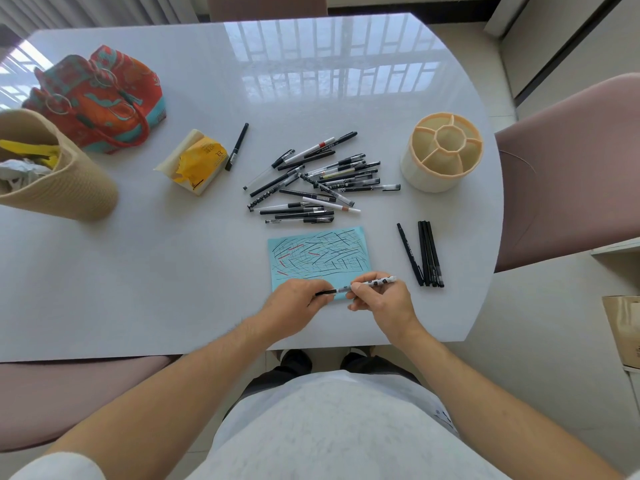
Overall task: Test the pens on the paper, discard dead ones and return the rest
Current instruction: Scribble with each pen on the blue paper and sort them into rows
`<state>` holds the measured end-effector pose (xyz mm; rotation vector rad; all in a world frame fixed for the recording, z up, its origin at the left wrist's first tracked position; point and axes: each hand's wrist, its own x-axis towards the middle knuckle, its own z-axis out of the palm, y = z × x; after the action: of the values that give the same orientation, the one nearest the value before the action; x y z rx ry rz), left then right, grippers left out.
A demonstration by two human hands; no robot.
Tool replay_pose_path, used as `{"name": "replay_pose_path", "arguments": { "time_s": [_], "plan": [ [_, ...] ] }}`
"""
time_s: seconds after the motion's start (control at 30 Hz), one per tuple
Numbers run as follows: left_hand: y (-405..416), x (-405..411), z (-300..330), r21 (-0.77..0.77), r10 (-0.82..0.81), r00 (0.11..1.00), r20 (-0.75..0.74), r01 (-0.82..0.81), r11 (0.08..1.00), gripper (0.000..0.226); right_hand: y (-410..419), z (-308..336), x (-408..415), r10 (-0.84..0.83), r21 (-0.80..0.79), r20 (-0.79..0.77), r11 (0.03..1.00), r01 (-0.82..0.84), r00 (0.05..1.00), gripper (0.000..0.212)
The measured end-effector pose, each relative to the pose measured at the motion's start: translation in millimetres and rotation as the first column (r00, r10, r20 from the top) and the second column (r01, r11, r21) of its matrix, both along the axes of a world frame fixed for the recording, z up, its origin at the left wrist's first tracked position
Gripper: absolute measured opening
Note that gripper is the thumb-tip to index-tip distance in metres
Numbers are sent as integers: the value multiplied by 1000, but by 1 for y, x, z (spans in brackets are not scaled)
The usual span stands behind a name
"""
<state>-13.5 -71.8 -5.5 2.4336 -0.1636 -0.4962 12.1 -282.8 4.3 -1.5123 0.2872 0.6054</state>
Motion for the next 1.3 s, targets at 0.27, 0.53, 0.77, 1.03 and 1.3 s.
{"name": "replay_pose_path", "arguments": {
  "time_s": [0.27,0.53,0.77,1.03,1.3],
  "plan": [
    [-8,1,4,-83,40,996,-81,-47,995,15,7,-10,-8,-79,29,-68,996,82,995,10],
    [12,8,-11,18,93,995,-44,-93,996,36,-26,-3,59,-13,-263,-34,965,4,999,7],
    [42,-13,-20,96,220,975,-25,-217,971,24,-54,-20,98,403,-779,-19,568,-266,915,32],
    [46,-19,-22,96,280,960,19,-281,955,24,-44,-24,118,489,-897,125,428,-113,863,20],
    [54,-28,-21,100,346,938,-2,-344,934,24,4,-25,204,632,-929,194,365,-67,750,38]
  ]
}}
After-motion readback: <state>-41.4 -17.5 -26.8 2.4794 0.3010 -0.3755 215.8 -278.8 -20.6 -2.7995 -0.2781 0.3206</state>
